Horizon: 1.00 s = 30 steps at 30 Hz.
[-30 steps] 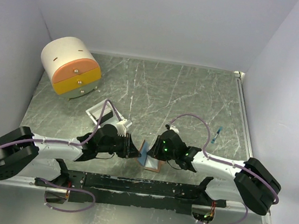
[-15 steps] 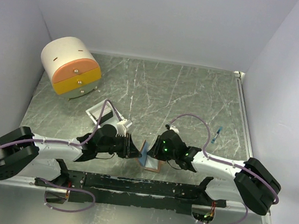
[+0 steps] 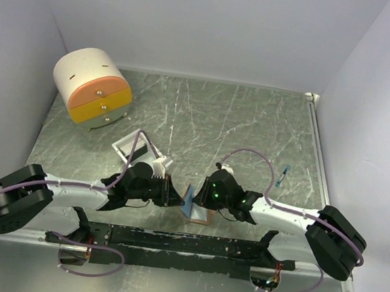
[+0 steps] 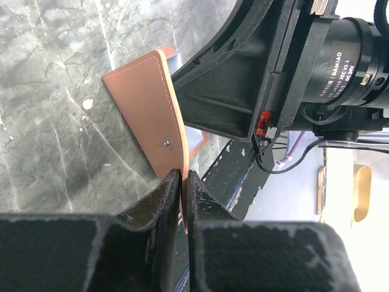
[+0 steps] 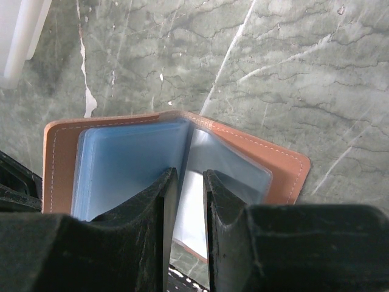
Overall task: Put the credit cards into the card holder
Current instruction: Open the card holder at the center of the board.
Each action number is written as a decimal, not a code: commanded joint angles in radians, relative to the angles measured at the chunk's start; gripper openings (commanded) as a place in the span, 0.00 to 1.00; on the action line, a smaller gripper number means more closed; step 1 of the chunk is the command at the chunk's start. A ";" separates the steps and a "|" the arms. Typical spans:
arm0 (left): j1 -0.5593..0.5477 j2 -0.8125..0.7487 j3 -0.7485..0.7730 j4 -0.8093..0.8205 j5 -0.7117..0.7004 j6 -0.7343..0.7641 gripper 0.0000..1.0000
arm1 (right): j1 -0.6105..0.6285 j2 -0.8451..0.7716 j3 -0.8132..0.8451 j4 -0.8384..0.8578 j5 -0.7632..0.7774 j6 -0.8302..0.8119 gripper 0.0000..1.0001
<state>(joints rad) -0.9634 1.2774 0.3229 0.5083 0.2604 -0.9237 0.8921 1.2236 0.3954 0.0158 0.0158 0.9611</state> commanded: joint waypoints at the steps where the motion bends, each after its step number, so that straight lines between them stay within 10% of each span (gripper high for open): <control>1: -0.006 0.005 0.013 0.061 0.043 0.017 0.17 | 0.003 0.000 0.018 0.000 0.013 -0.012 0.25; 22: -0.006 0.021 -0.016 0.145 0.074 0.000 0.07 | 0.003 0.004 0.007 0.016 0.004 -0.004 0.25; 30: -0.006 -0.044 -0.015 0.010 -0.027 0.016 0.07 | 0.003 -0.095 0.025 -0.029 0.002 0.025 0.47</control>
<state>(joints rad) -0.9634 1.2778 0.3145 0.5339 0.2821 -0.9241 0.8921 1.1965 0.3965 0.0032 0.0154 0.9653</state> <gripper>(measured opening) 0.086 0.427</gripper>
